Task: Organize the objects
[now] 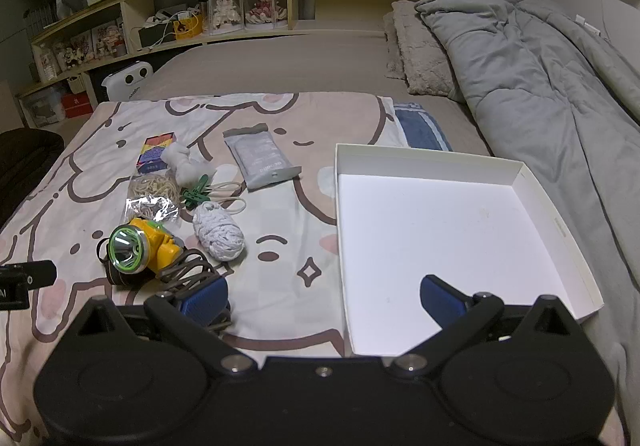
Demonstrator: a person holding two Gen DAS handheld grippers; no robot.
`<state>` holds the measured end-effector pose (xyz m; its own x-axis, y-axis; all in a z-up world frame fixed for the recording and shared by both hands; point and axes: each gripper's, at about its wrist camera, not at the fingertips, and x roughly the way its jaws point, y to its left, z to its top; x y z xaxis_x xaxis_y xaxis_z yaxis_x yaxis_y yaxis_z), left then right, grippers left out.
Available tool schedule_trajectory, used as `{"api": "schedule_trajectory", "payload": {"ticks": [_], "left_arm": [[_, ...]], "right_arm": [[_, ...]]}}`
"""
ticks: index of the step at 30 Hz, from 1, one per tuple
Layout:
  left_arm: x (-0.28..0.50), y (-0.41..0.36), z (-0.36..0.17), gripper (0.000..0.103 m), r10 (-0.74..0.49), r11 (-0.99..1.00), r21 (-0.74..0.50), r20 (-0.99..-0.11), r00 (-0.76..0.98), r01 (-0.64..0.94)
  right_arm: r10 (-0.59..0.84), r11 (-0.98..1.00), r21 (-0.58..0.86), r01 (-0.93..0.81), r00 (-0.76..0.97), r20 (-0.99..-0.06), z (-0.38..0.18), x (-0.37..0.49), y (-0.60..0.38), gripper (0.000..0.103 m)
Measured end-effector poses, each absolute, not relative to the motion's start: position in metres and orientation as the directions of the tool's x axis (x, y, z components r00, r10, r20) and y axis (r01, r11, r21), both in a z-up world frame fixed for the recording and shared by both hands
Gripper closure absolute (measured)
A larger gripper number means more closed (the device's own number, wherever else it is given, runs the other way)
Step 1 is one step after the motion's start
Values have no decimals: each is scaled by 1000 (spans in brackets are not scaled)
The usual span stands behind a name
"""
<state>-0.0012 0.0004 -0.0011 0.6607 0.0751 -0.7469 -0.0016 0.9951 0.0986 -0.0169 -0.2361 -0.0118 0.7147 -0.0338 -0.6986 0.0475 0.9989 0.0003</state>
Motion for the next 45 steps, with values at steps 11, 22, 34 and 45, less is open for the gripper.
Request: {"api": "schedule_trajectory", "payload": {"ticks": [11, 22, 34, 45], "left_arm": [[-1, 0, -1, 0, 75, 995, 98, -747, 660, -2], [-1, 0, -1, 0, 74, 995, 97, -748, 660, -2], [-1, 0, -1, 0, 74, 995, 96, -748, 659, -2], [-1, 0, -1, 0, 74, 995, 95, -749, 658, -3]], "right_arm": [[-36, 999, 0, 50, 713, -700, -18, -17, -240, 0], [-37, 999, -2, 51, 712, -702, -19, -17, -241, 0], [-38, 999, -3, 51, 710, -703, -18, -17, -240, 0], [-39, 999, -4, 50, 709, -705, -20, -18, -241, 0]]}}
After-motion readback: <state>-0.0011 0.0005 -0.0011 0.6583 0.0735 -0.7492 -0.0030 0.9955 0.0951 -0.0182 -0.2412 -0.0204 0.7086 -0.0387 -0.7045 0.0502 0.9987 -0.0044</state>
